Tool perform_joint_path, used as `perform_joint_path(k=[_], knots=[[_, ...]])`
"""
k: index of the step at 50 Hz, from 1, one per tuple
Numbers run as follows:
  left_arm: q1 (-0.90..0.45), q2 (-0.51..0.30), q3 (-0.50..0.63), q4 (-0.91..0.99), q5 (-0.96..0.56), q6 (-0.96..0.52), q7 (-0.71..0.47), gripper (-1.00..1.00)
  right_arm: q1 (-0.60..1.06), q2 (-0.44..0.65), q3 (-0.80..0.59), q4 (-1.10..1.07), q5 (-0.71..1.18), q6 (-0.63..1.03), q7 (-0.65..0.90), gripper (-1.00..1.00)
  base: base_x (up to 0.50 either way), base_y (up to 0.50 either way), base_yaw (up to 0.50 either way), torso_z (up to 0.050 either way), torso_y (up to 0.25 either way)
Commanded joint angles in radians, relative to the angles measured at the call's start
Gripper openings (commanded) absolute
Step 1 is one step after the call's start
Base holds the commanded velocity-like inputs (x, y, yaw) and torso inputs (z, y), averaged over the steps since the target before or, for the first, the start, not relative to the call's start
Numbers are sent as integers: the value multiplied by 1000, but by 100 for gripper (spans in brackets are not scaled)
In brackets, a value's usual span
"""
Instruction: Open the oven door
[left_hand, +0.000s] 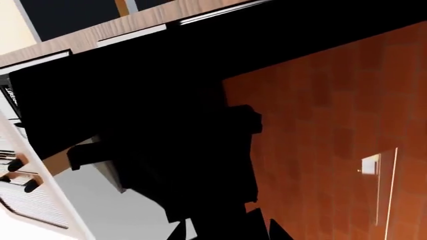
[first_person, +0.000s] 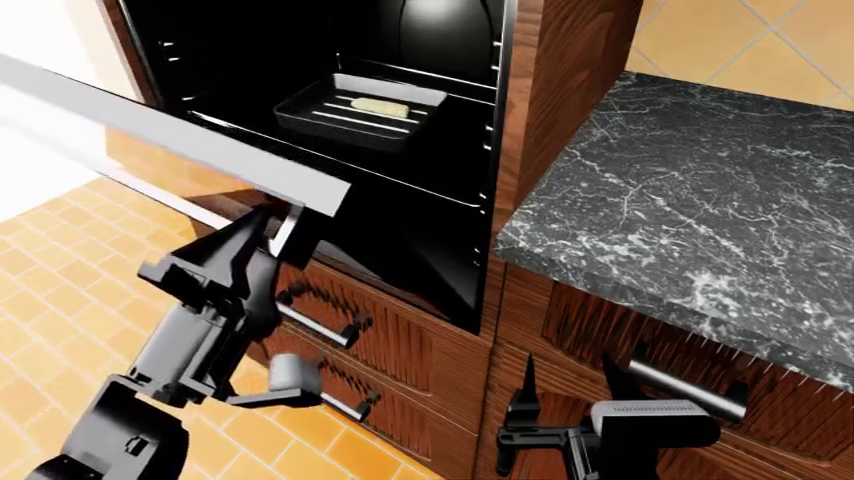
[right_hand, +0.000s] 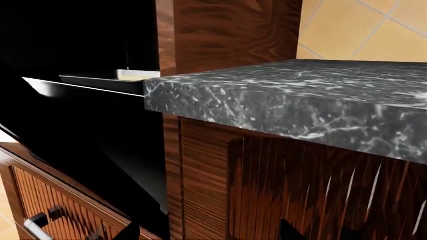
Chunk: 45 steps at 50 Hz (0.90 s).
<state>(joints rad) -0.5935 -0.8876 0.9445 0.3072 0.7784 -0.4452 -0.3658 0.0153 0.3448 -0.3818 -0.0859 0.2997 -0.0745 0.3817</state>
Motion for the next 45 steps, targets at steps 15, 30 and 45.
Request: perform_joint_path(k=[15, 30, 45], knots=[[66, -46, -122, -33, -1, -54, -143, -100, 1, 2, -5, 11, 2, -8, 3, 100, -2, 2, 5, 1, 2], [143, -44, -128, -40, 5, -88, -217, -100, 3, 1, -13, 22, -2, -12, 4, 100, -1, 2, 5, 1, 2], [189, -44, -132, -47, 12, -111, -259, -100, 2, 4, -17, 19, -3, -12, 8, 100, -2, 2, 5, 0, 2]])
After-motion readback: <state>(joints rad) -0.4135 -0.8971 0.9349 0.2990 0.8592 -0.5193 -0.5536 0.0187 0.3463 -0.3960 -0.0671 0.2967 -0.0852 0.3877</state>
